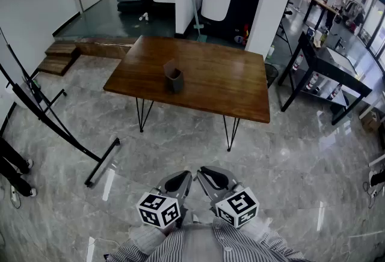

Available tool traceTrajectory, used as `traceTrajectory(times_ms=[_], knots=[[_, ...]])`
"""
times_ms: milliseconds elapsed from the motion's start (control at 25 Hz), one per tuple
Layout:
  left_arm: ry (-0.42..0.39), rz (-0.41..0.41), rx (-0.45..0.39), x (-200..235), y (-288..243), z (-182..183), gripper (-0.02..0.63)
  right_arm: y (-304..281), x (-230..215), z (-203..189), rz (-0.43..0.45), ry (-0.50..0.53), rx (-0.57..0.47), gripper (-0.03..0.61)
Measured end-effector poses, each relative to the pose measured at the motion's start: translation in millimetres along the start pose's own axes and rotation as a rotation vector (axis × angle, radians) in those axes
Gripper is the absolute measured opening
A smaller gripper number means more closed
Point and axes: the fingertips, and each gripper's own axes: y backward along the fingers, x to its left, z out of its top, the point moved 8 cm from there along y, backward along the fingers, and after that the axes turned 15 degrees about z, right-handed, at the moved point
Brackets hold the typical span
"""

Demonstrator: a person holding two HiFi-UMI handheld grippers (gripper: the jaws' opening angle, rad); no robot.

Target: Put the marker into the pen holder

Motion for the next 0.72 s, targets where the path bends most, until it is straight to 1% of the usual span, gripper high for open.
traceTrajectory(times_ms=[160,400,560,720], knots=[[0.003,0.002,0.005,9.5,-18.2,7.6,0.008,-12.1,-21.3,-0.4,-0.004,-0.021,-0.001,0.046],[0.012,-0.013,0.009,40.3,-66.2,32.0,0.008,-50.6,-61.8,4.2,0.008,-0.027,0.009,0.048],[-0.006,-0.009,-0.001,70.7,-111.2,66.3,0.008,-85.6,-105.5,21.7,-0.027,-0.015,-0.017,0.047],[-0.01,-0.007,-0.013,107.6,-155.0,113.3,0.008,-129.9,-156.9,53.1,-0.073,-0.008,-0.053,0.048]])
